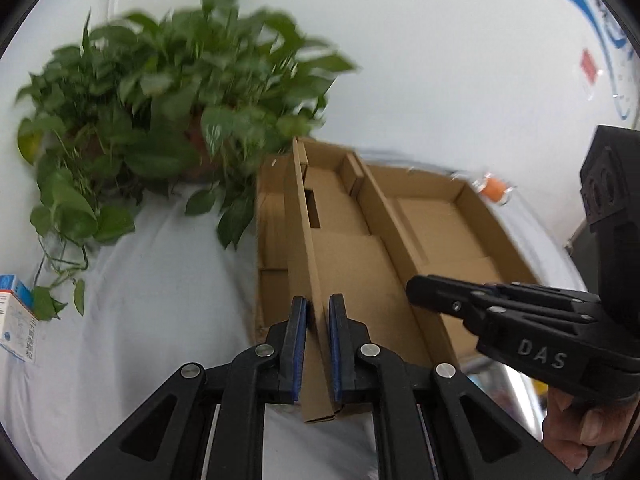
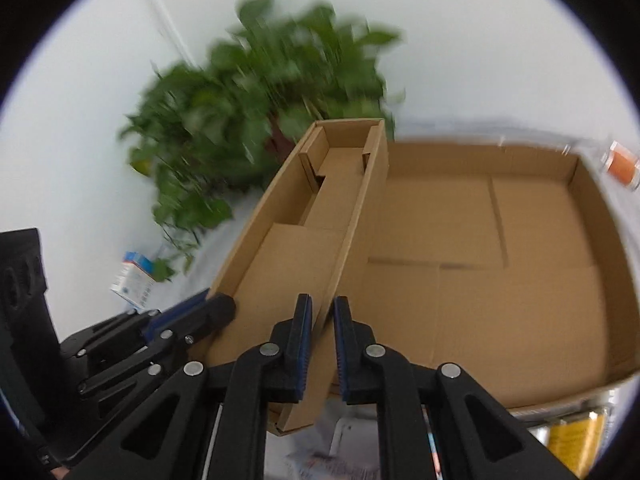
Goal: Organize rigid objects
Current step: 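Grasp the cardboard insert with the left tool and place it into the tray box, then grasp the board-game box with the right tool and lay it in the tray box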
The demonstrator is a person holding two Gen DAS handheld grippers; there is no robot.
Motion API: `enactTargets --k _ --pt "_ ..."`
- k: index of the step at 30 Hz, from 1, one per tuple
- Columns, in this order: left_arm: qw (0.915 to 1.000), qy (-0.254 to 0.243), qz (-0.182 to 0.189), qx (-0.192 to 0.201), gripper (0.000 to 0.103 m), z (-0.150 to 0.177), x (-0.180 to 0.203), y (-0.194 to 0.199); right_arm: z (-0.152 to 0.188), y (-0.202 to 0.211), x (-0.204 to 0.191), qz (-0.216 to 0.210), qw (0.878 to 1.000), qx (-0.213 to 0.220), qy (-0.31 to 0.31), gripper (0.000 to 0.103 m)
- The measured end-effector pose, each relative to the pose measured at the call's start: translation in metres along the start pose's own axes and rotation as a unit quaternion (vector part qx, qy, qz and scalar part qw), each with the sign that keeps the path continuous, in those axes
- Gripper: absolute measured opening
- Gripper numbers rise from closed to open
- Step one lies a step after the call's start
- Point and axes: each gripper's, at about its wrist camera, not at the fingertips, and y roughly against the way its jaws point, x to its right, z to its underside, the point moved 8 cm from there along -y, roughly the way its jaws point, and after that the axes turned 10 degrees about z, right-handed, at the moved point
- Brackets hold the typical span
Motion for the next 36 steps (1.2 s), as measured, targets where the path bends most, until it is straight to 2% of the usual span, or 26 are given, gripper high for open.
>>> enactTargets --k 2,3,9,13,16,17,19,20,21,22,23,24,26,28,30,32,35,36 --pt "0.9995 0.014 -0.013 -0.024 0.007 0.003 -0.025 -0.021 0.004 -0.041 -0.001 -0.007 0.999 -0.052 -0.003 0.011" --pt "0.9997 0.018 0.001 -0.014 0.009 0.001 -0.03 -0.022 0.001 -0.049 -0.002 -0.01 0.999 -0.048 -0.012 0.011" --pt "0.9997 0.017 -0.013 -0.015 0.008 -0.005 -0.027 -0.03 -0.005 -0.062 -0.003 0.013 0.998 -0.065 -0.011 0.012" --pt "0.999 0.029 -0.019 -0.027 0.008 0.001 -0.042 -0.032 -0.013 -0.072 0.001 0.018 0.997 -0.072 -0.022 0.013" --pt "0.9976 0.034 -0.031 -0.052 0.008 0.01 -0.057 -0.045 -0.013 -0.089 0.001 0.009 0.994 -0.102 -0.031 0.018" --pt "0.9977 0.038 -0.029 -0.048 0.008 0.014 -0.06 -0.043 -0.007 -0.097 0.002 0.002 0.992 -0.121 -0.038 0.024" --pt "0.9984 0.04 -0.025 -0.032 0.011 0.022 -0.062 -0.029 0.001 -0.1 0.005 -0.011 0.989 -0.136 -0.055 0.026" --pt "0.9986 0.038 -0.027 -0.024 0.019 0.027 -0.063 -0.02 0.001 -0.093 0.007 -0.018 0.99 -0.129 -0.055 0.029" --pt "0.9987 0.034 -0.036 -0.01 0.042 0.032 -0.063 -0.004 -0.001 -0.08 0.008 -0.017 0.992 -0.112 -0.048 0.041" --pt "0.9986 0.033 -0.04 0.011 0.057 0.04 -0.062 0.015 -0.005 -0.065 0.01 -0.011 0.995 -0.087 -0.038 0.051" --pt "0.9979 0.035 -0.042 0.033 0.085 0.047 -0.061 0.033 -0.009 -0.039 0.014 0.004 0.999 -0.045 -0.02 0.076" --pt "0.997 0.04 -0.039 0.054 0.1 0.056 -0.059 0.053 -0.012 -0.008 0.02 0.023 1.0 0.005 0.002 0.085" --pt "0.9961 0.05 -0.012 0.071 0.102 0.083 -0.051 0.082 -0.005 0.051 0.035 0.055 0.994 0.079 0.042 0.085" --pt "0.9957 0.072 0.022 0.054 0.102 0.111 -0.04 0.096 0.022 0.098 0.044 0.051 0.99 0.11 0.077 0.086" --pt "0.9913 0.1 0.081 0.027 0.102 0.151 -0.022 0.103 0.056 0.125 0.052 0.034 0.988 0.106 0.108 0.086" --pt "0.9848 0.117 0.128 0.012 0.102 0.182 -0.002 0.105 0.103 0.138 0.053 0.02 0.986 0.085 0.141 0.086" --pt "0.9772 0.137 0.162 0.003 0.1 0.214 0.022 0.104 0.157 0.134 0.045 -0.011 0.985 0.033 0.168 0.086" --pt "0.9757 0.137 0.171 -0.001 0.096 0.22 0.029 0.102 0.173 0.13 0.041 -0.02 0.984 0.017 0.177 0.086"
